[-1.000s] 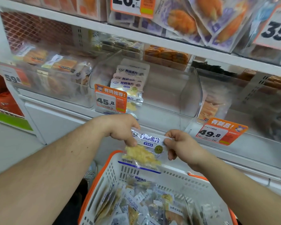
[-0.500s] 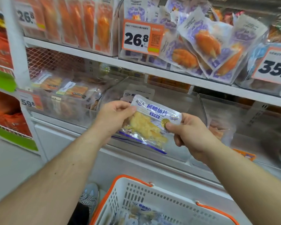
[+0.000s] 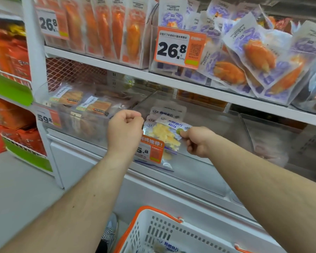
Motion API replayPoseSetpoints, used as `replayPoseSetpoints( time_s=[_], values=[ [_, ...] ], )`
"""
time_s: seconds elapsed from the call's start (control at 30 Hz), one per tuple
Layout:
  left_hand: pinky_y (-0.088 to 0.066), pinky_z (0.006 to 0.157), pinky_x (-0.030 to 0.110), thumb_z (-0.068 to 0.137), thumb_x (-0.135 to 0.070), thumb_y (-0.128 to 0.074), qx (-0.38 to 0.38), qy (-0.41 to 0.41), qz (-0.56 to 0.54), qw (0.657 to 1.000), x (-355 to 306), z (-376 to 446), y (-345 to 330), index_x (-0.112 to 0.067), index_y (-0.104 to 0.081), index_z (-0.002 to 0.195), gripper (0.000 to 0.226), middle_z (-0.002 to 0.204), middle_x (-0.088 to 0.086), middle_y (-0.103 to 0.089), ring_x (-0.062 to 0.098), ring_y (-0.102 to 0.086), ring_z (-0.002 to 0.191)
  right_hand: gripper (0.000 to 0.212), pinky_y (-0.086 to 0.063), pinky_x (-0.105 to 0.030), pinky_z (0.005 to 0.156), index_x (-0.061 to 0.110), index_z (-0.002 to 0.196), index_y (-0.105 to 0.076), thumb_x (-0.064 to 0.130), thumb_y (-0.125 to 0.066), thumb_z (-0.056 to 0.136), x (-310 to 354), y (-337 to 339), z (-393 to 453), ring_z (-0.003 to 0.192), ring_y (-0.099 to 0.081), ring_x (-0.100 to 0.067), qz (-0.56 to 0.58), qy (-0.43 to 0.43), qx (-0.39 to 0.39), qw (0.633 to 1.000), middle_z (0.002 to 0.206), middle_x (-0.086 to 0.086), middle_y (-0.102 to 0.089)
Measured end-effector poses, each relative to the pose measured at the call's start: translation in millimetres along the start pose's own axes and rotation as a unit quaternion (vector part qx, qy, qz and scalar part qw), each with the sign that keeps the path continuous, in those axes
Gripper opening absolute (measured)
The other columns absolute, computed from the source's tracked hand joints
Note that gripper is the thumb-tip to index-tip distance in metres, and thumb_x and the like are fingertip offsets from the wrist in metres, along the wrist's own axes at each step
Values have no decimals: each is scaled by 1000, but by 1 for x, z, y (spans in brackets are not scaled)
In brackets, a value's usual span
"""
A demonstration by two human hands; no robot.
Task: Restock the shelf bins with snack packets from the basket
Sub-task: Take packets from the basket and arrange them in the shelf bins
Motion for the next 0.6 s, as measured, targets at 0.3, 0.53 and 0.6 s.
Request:
replayPoseSetpoints(
  time_s=[0.3, 0.53, 0.6],
  values=[
    [-44, 63, 27, 85, -6, -60, 25, -3, 8, 1000, 4, 2, -9, -22, -65, 78, 18, 72, -3, -63, 16, -60, 71, 13, -34, -24, 53, 10, 87, -54, 9, -54, 100, -22, -29, 27, 51, -38, -11, -217, -33, 76, 973, 70, -4, -52],
    [-47, 65, 29, 84, -7, -60, 53, -16, 31, 998, 1, -4, -24, -24, -65, 77, 19, 73, -3, -65, 17, -62, 72, 19, -44, -29, 52, 6, 82, -61, 18, -74, 88, -14, -31, 28, 61, -54, -21, -363, 14, 79, 928, 74, -10, -60],
    [-47, 65, 29, 84, -8, -60, 64, -24, 43, 997, 1, -6, -27, -25, -65, 77, 19, 70, -4, -64, 17, -63, 72, 19, -45, -30, 53, 5, 84, -61, 18, -74, 88, -15, -30, 26, 63, -55, -22, -353, 12, 79, 932, 76, -11, -61]
  ],
)
Point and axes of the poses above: each hand's wrist, its own z-axis towards the middle knuckle, its own y-axis out of the back of the hand, x = y × z, the point moved 10 cm from there along z, towards the middle knuckle
